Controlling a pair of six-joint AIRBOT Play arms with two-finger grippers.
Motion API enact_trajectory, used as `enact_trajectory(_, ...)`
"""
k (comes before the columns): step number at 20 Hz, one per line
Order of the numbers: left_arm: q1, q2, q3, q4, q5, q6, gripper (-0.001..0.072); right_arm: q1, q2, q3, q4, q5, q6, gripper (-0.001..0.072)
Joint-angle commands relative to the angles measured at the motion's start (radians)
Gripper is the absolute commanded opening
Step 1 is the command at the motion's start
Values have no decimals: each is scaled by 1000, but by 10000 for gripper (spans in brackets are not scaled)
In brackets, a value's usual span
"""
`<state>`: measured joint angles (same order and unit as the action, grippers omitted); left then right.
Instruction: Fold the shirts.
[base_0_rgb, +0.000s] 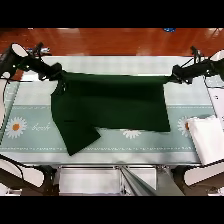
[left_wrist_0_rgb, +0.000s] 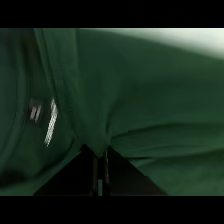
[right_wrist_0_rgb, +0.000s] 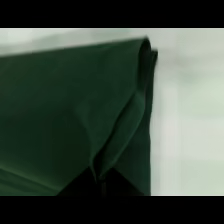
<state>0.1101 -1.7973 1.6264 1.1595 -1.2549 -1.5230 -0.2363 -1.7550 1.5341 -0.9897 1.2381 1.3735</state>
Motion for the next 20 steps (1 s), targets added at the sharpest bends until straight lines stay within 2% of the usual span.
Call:
enact_trajectory(1, 1, -43, -10, 53, -180, 34, 20, 22, -2, -50, -64, 55, 2, 24)
enact_trajectory(6, -3, -67, -11, 53, -193, 34, 20, 22, -2, -67, -92, 47, 24, 25)
enact_trajectory(7, -4, -67, -11, 53, -194, 34, 25, 22, -3, -67, -92, 42, 24, 51)
enact_trajectory(8, -5, -67, -11, 53, -199, 34, 122, 22, -5, -67, -89, 38, 31, 270)
enact_trajectory(9, -5, -67, -10, 53, -218, 34, 381, 22, -5, -66, -86, 40, 29, 411)
enact_trajectory(10, -3, -65, -8, 63, -250, 34, 510, 22, -3, -65, -84, 51, 41, 413)
enact_trajectory(13, 40, -37, -5, 83, -345, 11, 510, -18, 35, -63, -90, 117, 84, 412)
enact_trajectory(16, 99, 53, -40, 82, -367, 10, 510, -77, 138, -71, -111, 172, 90, 411)
enact_trajectory(20, 204, 279, -342, 66, -269, 43, 510, -118, 375, -295, -109, 39, 85, 411)
